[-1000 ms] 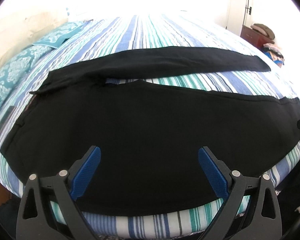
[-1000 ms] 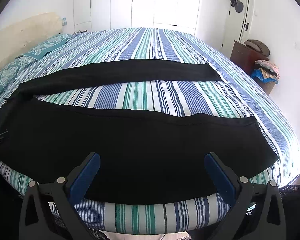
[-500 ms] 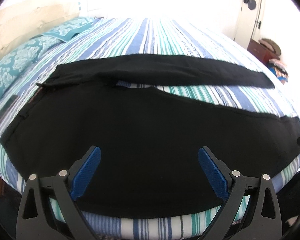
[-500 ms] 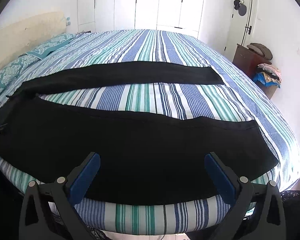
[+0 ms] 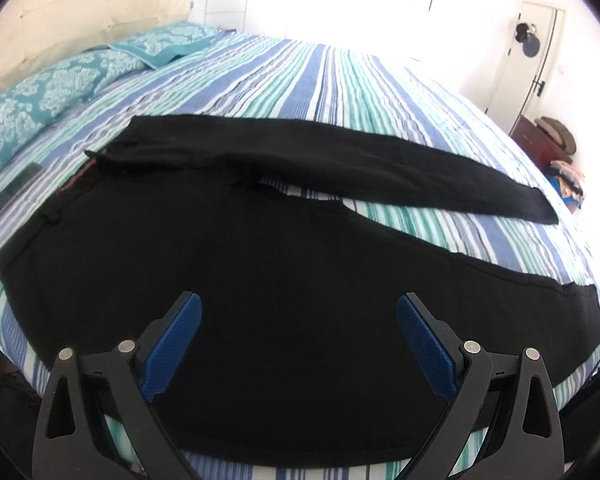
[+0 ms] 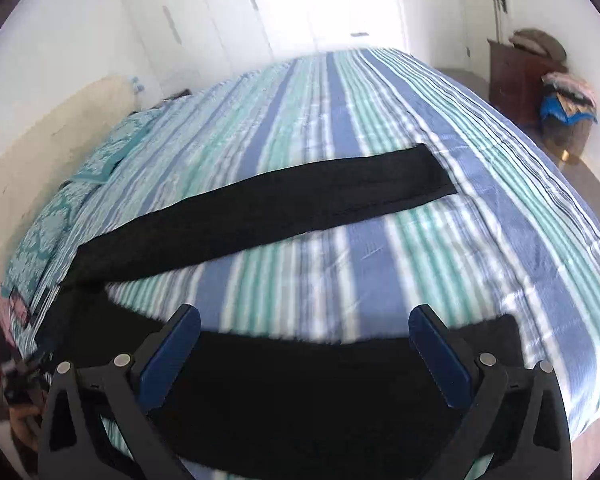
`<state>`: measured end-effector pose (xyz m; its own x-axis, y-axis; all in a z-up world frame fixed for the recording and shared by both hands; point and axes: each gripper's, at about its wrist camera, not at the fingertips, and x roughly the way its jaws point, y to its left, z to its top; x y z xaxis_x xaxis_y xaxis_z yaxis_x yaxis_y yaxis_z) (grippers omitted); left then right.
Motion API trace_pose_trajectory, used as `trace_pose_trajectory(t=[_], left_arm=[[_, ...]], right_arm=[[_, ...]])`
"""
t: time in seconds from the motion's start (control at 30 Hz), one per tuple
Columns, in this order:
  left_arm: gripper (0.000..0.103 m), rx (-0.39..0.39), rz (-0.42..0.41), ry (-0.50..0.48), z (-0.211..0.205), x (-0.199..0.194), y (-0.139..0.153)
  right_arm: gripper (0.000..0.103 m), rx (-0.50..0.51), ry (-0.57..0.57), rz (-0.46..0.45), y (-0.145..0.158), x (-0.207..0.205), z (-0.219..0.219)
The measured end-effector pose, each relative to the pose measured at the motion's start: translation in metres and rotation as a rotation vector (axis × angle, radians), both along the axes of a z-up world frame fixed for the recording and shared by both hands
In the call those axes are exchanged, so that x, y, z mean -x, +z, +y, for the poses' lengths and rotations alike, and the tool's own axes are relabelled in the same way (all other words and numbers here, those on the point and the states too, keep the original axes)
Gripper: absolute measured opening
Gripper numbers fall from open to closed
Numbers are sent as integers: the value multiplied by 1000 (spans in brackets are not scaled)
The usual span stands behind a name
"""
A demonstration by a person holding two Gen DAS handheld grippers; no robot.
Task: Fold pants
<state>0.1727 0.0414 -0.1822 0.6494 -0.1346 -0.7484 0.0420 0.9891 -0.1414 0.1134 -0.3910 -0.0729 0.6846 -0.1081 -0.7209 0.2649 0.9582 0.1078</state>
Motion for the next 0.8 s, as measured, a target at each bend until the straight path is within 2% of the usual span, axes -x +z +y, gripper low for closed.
trace_pose_trajectory(t=[0.13,0.3,0.33,0.37,0.43,0.6,0.63,0.7,0.73,0.8], left_arm=[[99,26,18,2,-3,-4,0],[99,23,47,3,-11,-13,-3],[99,20,57,-4,-13,-16,-5],[99,15,65,-10,-15,-17,-7],[99,-5,84,-21,-19,-18,-13],[99,-3,124,-17,-23,-21,-22],[99,2,130,-14,-23,-22,-23],[99,7,135,-9,-25,-25,-23],[99,6,136,-11,-26,-26,-23],[99,3,134,-15,-29,-27,-22]], right_arm=[[103,-62,-99,66,8,-77,-86],[102,-111,-228,130,-1,-168,-173],[99,-108,-262,132,-5,-184,-185],[90,-115,-284,139,-10,-199,-195],[81,-128,-293,161,-21,-226,-207],[76,-9,-304,218,-47,-270,-220],[72,-7,-304,227,-52,-274,-224],[35,-35,-295,235,-61,-278,-230],[11,-37,-292,215,-60,-276,-230],[9,-18,-270,155,-50,-267,-220]])
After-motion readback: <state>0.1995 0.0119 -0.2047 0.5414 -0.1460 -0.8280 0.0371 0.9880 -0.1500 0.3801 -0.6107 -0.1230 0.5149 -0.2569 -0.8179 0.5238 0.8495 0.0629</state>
